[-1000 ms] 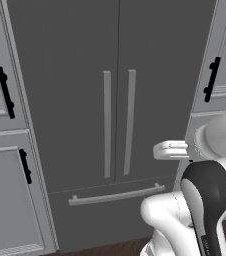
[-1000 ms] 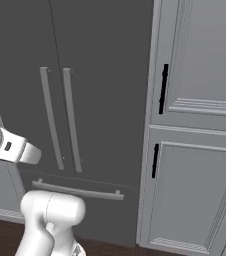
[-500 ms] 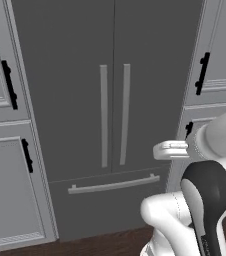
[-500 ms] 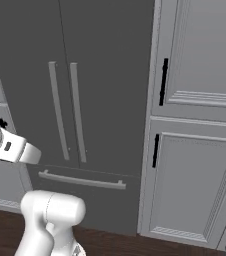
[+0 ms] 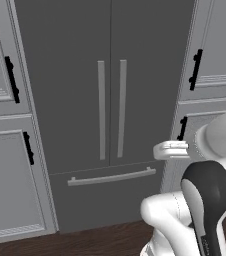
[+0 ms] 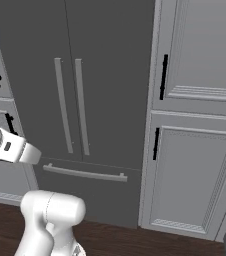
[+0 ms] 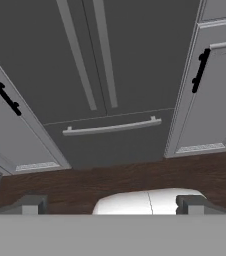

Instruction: Grab a lemon wedge from the fridge and one ice cube from the ice bowl, and put them in the glass of lemonade.

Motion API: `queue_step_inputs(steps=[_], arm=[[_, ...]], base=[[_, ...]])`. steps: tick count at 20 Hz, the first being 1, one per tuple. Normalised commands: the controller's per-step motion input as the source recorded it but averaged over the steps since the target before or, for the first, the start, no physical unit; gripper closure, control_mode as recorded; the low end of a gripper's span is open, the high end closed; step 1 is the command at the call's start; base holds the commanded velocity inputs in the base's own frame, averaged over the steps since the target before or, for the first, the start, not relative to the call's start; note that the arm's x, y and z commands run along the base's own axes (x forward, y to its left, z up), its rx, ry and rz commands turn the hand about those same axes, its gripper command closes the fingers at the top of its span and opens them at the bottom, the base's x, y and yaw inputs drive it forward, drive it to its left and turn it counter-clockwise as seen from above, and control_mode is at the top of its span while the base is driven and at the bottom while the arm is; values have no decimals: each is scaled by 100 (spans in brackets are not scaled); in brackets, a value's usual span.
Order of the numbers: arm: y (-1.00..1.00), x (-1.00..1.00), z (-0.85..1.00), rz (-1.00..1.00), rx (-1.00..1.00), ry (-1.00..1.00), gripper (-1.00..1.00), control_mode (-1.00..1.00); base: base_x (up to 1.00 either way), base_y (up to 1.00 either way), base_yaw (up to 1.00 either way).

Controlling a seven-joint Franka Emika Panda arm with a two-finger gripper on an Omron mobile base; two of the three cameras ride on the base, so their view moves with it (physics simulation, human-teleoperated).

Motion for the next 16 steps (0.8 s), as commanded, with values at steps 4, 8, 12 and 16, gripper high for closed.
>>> queue_step_inputs(steps=[4,8,12,16], arm=[[0,8,0,0,0,-4,-100,-100],[0,33,0,0,0,-2,-100,-100],[0,32,0,0,0,0,-100,-100],[0,64,0,0,0,0,-100,-100]], base=[[0,0,0],[0,0,0],[0,0,0],[0,0,0]])
